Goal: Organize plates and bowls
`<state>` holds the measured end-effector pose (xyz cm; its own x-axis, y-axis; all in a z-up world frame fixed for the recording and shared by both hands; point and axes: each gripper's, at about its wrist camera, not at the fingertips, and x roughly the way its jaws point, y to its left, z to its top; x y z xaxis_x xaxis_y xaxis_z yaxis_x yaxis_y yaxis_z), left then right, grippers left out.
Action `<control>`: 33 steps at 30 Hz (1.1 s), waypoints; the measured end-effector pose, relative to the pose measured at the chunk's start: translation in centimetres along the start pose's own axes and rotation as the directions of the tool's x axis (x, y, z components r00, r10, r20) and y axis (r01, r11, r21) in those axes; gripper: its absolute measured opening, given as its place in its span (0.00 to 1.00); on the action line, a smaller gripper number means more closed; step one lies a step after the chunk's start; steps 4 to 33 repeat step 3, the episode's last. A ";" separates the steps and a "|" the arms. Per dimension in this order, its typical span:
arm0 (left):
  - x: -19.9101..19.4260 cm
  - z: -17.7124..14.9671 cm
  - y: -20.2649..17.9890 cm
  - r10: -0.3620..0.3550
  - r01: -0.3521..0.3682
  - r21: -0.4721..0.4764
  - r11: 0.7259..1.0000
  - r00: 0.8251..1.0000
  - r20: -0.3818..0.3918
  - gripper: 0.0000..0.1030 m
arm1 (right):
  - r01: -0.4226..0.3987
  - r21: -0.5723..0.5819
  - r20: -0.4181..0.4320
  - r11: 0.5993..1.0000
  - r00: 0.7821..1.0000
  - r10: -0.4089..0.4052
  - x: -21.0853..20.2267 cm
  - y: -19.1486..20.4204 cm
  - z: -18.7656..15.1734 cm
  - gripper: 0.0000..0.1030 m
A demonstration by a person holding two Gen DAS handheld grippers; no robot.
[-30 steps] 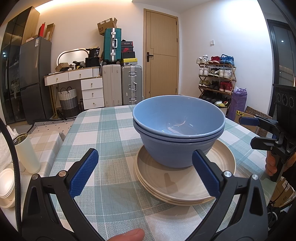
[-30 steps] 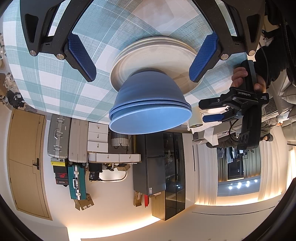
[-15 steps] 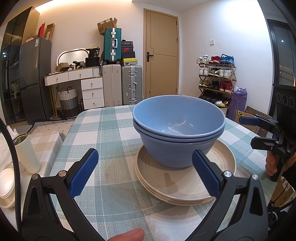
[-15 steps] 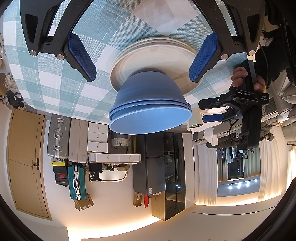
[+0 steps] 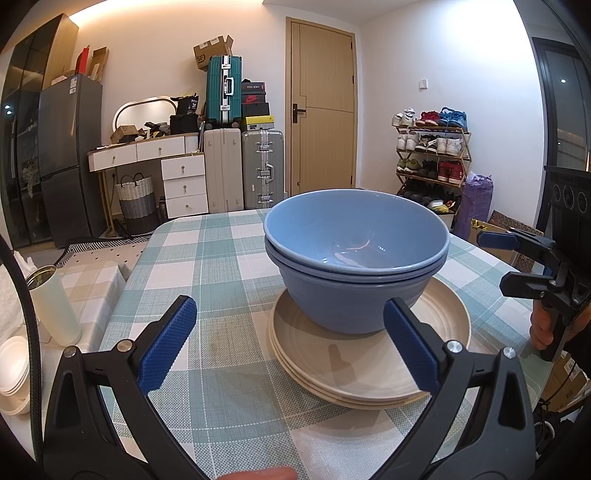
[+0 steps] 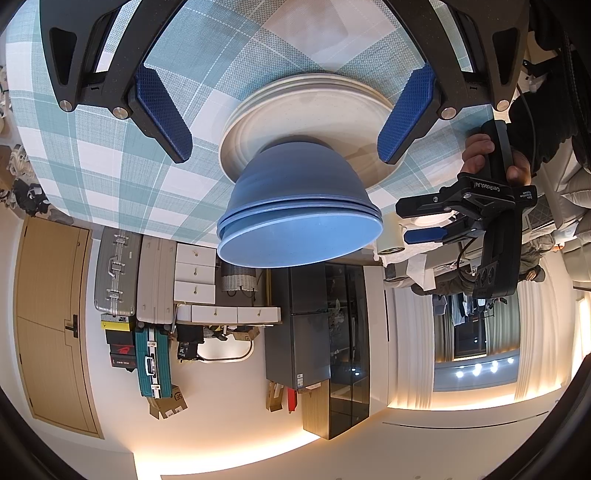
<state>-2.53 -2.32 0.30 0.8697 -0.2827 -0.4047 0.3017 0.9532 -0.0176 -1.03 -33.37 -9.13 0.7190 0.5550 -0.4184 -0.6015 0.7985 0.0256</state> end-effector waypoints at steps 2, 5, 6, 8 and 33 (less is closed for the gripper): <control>0.0 -0.2 0.2 0.000 0.000 -0.001 1.000 1.000 0.000 0.98 | 0.000 -0.001 0.001 1.000 1.000 0.000 0.0 0.0 0.0 0.99; -0.1 -0.2 0.2 -0.001 0.001 0.000 1.000 1.000 -0.001 0.98 | 0.000 -0.001 0.001 1.000 1.000 0.000 0.0 0.0 0.0 0.99; -0.1 -0.2 0.2 -0.001 0.001 0.000 1.000 1.000 -0.001 0.98 | 0.000 -0.001 0.001 1.000 1.000 0.000 0.0 0.0 0.0 0.99; -0.1 -0.2 0.2 -0.001 0.001 0.000 1.000 1.000 -0.001 0.98 | 0.000 -0.001 0.001 1.000 1.000 0.000 0.0 0.0 0.0 0.99; -0.1 -0.2 0.2 -0.001 0.001 0.000 1.000 1.000 -0.001 0.98 | 0.000 -0.001 0.001 1.000 1.000 0.000 0.0 0.0 0.0 0.99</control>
